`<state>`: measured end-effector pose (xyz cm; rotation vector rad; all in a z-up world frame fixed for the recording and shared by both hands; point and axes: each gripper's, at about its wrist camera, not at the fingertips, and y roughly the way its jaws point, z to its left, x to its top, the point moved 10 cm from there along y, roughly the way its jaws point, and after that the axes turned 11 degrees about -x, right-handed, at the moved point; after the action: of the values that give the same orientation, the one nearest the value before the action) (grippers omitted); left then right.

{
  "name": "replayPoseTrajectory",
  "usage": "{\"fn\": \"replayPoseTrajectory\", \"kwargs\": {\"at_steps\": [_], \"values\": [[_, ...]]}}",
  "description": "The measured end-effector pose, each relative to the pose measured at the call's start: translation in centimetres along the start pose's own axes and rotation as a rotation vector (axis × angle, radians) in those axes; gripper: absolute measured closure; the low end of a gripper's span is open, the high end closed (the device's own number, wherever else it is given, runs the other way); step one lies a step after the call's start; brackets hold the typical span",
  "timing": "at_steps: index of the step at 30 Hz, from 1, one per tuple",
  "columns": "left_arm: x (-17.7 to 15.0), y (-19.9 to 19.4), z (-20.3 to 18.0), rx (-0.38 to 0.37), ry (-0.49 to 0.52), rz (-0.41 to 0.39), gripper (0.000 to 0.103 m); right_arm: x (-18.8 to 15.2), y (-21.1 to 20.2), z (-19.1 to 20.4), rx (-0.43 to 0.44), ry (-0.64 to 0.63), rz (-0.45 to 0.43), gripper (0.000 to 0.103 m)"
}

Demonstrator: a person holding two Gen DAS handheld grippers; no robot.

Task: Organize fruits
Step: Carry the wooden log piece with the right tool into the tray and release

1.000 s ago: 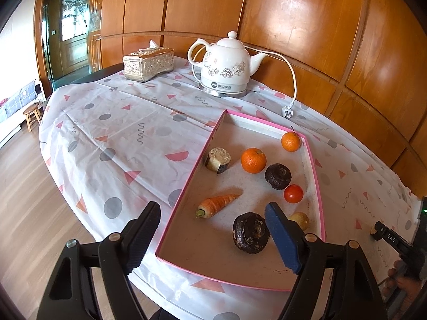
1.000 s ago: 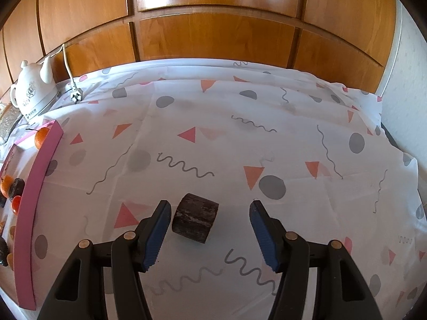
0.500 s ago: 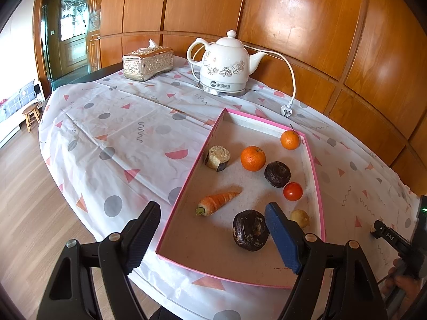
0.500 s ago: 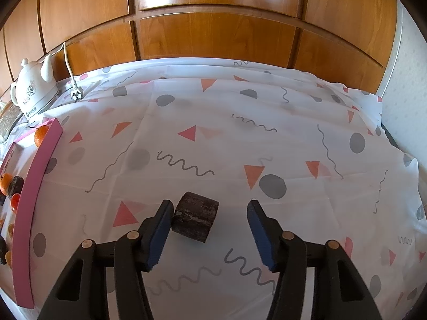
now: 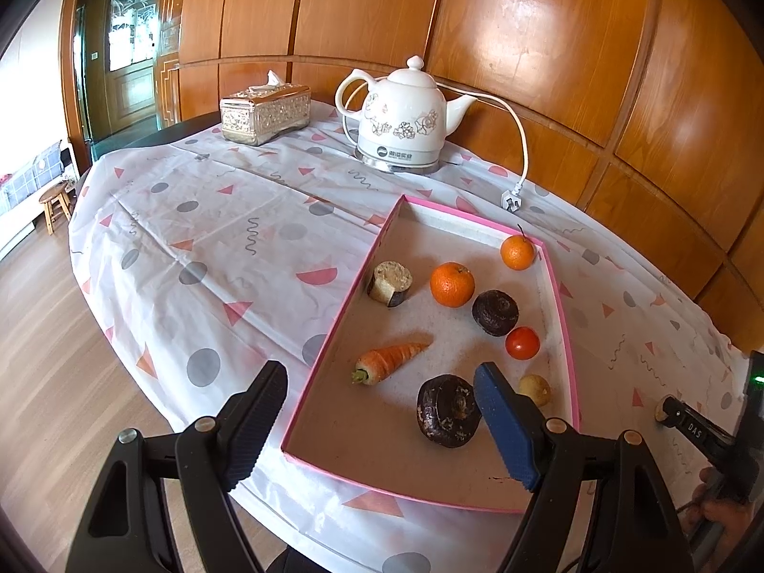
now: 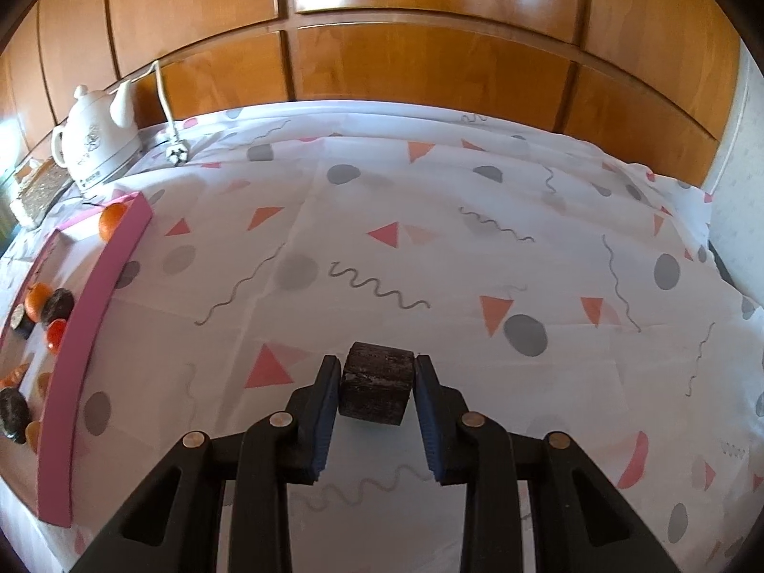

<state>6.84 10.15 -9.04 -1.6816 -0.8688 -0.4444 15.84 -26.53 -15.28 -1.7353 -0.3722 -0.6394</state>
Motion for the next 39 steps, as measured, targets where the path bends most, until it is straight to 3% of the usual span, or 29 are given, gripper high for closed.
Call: {"fn": "replayPoseTrajectory", "kwargs": {"at_steps": [19,33,39], "values": [[0.4,0.0,2.3,0.034,-0.055,-0.005,0.02,-1.0,-1.9,4.5,0.114,-0.105,0.002,0.072],[0.6,-0.1,2.9,0.017,-0.08,-0.009,0.019,-0.5,-7.2,10.8,0.299,-0.221,-0.04,0.072],[1.0,-0.5,3.6,0.026,-0.101,-0.026,0.014,-0.9,-9.2,13.2,0.39,-0.259,-0.034,0.072]]}}
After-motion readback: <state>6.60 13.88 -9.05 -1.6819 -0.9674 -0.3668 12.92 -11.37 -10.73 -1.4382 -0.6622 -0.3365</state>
